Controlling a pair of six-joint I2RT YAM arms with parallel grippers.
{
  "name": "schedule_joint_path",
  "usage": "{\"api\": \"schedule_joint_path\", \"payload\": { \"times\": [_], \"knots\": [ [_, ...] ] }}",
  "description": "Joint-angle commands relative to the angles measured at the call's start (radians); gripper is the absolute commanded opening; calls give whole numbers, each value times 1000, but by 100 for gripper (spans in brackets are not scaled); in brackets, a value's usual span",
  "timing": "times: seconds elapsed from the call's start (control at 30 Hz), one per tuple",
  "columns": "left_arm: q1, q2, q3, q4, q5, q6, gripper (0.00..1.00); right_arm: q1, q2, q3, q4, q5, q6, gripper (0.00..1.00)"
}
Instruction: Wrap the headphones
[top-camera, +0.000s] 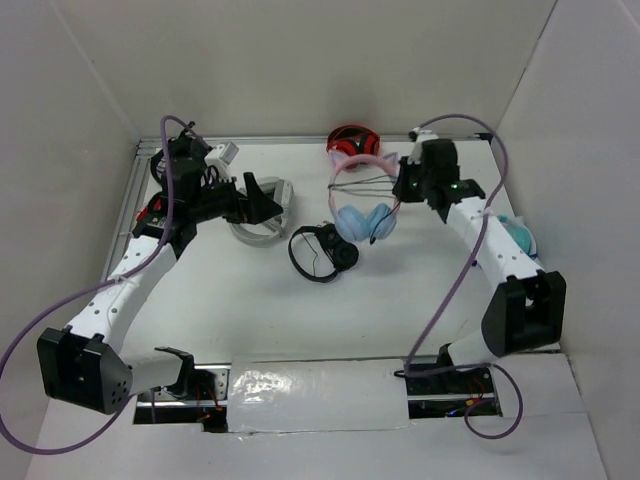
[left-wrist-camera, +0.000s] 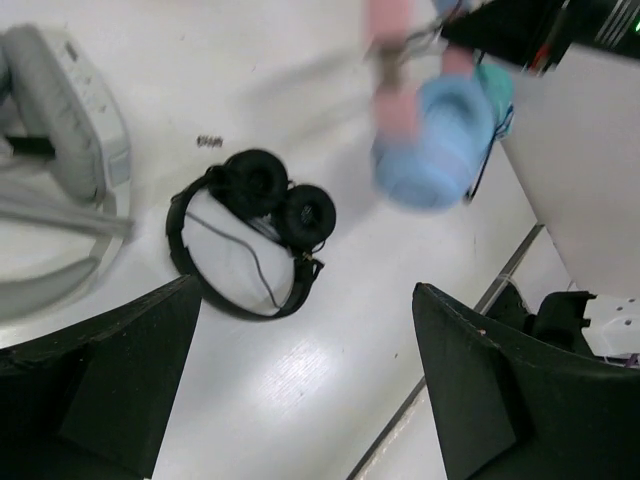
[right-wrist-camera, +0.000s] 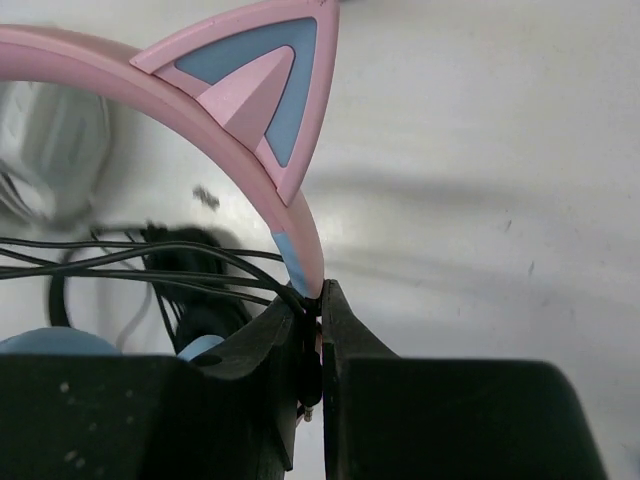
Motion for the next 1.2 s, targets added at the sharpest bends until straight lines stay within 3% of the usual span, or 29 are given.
{"api": "schedule_joint_path", "payload": {
  "times": [0.0,0.07,0.13,0.33,0.5,0.83,1.07,1.17],
  "knots": [
    [31,-34,-65,56,58,-23,99,-161,73,76,76,-356,222,0],
    [45,-31,-82,74,77,-33,99,-270,101,41,232,-636,310,0],
    [54,-24,-90,85,103,-27,99,-271,108,32,285,-664,323,0],
    [66,-30,-110,65,114,-38,99,-307,189,198,127,-402,372,0],
    [68,-121,-225,77,89,-50,99,-365,304,288,20,-168,386,0],
    [68,-421,-462,55,12,-105,99,-428,582,565,-130,10,480,0],
    [68,-500,-521,18,-35,-128,99,-448,746,739,-212,59,536,0],
    [68,-506,-538,19,-38,-133,99,-453,782,763,-233,59,549,9]
  ]
}}
